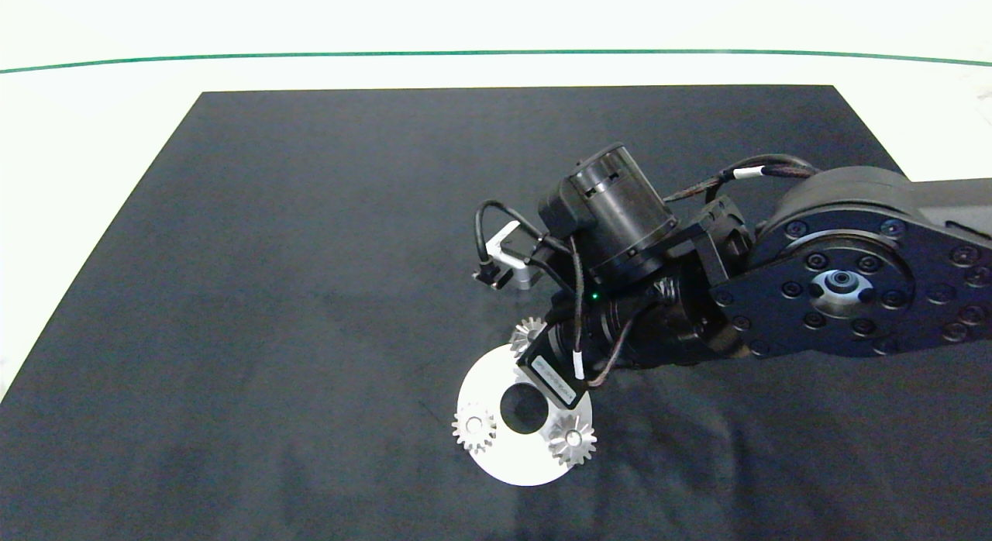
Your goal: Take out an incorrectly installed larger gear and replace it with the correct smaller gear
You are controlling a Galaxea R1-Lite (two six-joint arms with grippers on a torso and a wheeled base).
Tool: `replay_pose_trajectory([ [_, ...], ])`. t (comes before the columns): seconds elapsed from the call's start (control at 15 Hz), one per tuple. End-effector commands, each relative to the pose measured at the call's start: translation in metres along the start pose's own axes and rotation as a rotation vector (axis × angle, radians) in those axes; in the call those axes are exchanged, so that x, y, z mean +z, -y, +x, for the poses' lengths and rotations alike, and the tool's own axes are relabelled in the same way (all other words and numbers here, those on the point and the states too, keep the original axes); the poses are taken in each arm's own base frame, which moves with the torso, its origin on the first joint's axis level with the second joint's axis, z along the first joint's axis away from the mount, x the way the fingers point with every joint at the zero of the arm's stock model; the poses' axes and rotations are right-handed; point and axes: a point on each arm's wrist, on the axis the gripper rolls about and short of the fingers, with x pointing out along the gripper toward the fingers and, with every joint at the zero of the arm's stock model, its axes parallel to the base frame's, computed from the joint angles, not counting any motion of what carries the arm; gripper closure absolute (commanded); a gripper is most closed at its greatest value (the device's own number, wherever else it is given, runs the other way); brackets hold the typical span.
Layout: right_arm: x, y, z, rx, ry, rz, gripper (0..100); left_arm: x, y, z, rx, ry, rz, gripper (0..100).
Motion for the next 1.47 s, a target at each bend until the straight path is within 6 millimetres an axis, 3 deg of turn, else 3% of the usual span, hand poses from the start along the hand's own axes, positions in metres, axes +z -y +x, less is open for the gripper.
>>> replay_pose_trajectory([
  [0.07,-0.001,0.000,0.003,-0.005,-0.013,-0.002,75,-0.001,0.000,0.000,0.002,-0.006,0.001,0],
  [1.47,0.000,0.000,0.015,-0.016,-0.059,-0.006,75,0.000,0.000,-0.001,0.001,-0.001,0.001,0],
])
